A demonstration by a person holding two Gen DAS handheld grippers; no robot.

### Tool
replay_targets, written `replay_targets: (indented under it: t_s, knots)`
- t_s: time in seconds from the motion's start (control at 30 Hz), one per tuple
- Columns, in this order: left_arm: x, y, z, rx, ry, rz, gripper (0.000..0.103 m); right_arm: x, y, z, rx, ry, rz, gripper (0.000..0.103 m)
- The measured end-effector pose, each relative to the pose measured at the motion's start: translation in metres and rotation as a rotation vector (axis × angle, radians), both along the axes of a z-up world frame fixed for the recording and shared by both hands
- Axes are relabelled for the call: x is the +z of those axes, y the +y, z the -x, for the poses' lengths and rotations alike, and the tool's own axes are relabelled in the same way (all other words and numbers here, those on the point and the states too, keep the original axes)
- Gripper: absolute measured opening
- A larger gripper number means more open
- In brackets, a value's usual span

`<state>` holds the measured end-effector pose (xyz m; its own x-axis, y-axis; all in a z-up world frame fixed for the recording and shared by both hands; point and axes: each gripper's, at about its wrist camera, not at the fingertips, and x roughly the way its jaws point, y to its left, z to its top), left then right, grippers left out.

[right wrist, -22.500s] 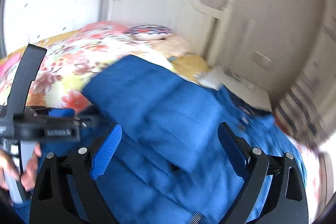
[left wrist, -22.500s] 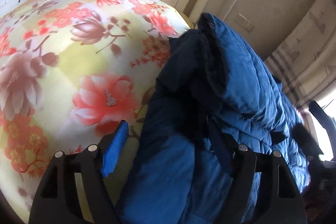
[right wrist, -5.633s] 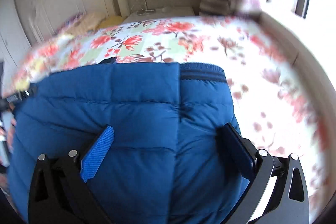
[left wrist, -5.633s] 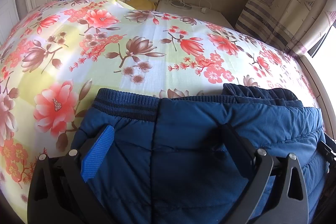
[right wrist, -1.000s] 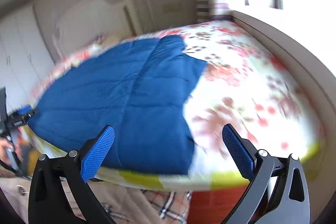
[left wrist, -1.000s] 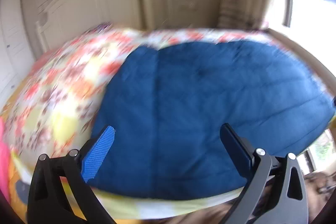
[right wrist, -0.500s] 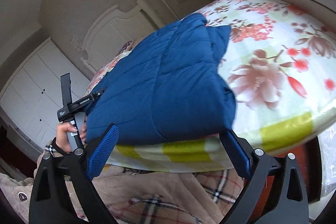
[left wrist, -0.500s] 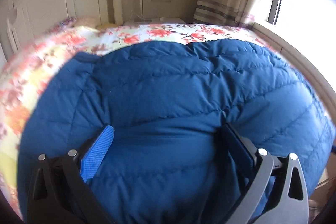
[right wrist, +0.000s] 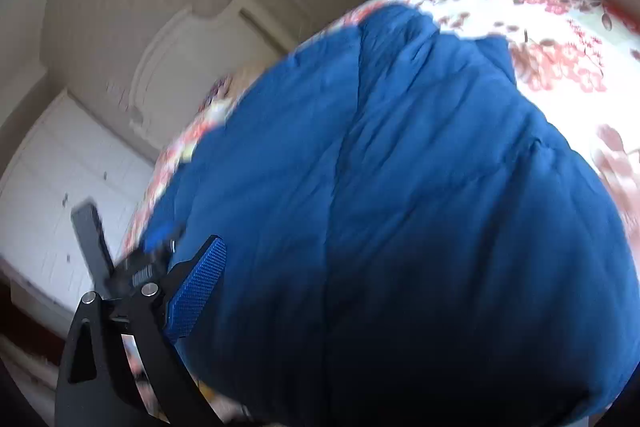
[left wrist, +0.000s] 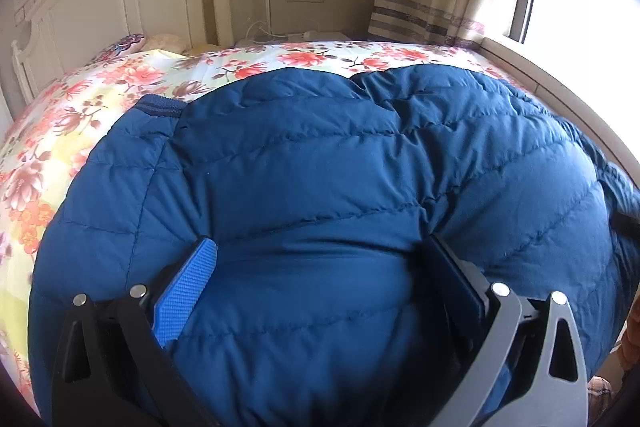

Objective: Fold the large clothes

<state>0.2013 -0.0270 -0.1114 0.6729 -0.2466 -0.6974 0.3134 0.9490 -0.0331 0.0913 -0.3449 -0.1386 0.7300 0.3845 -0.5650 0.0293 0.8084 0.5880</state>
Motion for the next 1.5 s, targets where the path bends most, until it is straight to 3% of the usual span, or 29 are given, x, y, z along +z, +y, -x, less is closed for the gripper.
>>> replay_targets:
  t_s: [0.07,0.17,0.3,0.37,0.57,0.67,0.77,0.97,1.03,1.07,1.13,1.2,1.3,1.33,1.4,1.43,1.5]
  knots:
    - [0.003,-0.002,-0.003,0.006,0.024,-0.019,0.101,0.003,-0.001,0.007,-0.045,-0.086,0.028,0.062]
    - [0.016,-0.006,-0.013,-0.011,0.085,-0.026,0.101,0.006,-0.001,0.024,-0.058,-0.182,0.078,0.053]
    - [0.042,-0.019,-0.045,0.006,0.056,-0.068,0.101,0.011,0.004,0.038,-0.069,-0.228,0.127,0.05]
    - [0.046,-0.031,-0.071,0.016,0.082,-0.083,0.101,0.02,0.011,0.043,-0.063,-0.259,0.169,0.05]
    - [0.022,-0.054,-0.102,0.07,0.157,-0.138,0.101,0.048,0.03,0.056,-0.017,-0.344,0.308,0.05]
    - [0.028,-0.046,-0.07,0.048,0.136,-0.097,0.1,0.051,0.032,0.057,-0.007,-0.352,0.336,0.05]
    - [0.035,-0.035,-0.005,-0.034,0.067,-0.05,0.101,0.058,0.033,0.056,-0.006,-0.357,0.344,0.05]
    - [0.002,-0.007,0.123,-0.126,-0.067,-0.082,0.101,0.081,0.067,0.05,0.043,-0.407,0.447,0.05]
    - [-0.001,0.015,0.133,-0.147,-0.017,-0.036,0.101,0.098,0.095,0.046,0.077,-0.458,0.518,0.05]
    - [0.002,0.038,0.136,-0.146,0.008,0.036,0.101,0.106,0.108,0.043,0.095,-0.481,0.549,0.05]
    - [0.013,0.082,0.14,-0.067,-0.016,0.124,0.101,0.123,0.144,0.035,0.144,-0.531,0.635,0.05]
    - [0.027,0.132,0.142,0.058,-0.069,0.185,0.101,0.134,0.205,0.027,0.246,-0.587,0.787,0.05]
    - [0.047,0.21,0.149,0.297,-0.156,0.261,0.101,0.12,0.285,0.019,0.412,-0.631,0.997,0.05]
    - [0.052,0.241,0.153,0.39,-0.171,0.302,0.101,0.099,0.325,0.018,0.513,-0.63,1.126,0.05]
    - [0.056,0.271,0.16,0.472,-0.185,0.354,0.101,0.055,0.375,0.016,0.669,-0.589,1.314,0.051]
    - [0.058,0.285,0.165,0.505,-0.193,0.372,0.101,0.013,0.401,0.015,0.771,-0.534,1.463,0.055]
    - [0.058,0.293,0.169,0.518,-0.196,0.37,0.101,-0.033,0.425,0.026,0.735,-0.622,1.73,0.06]
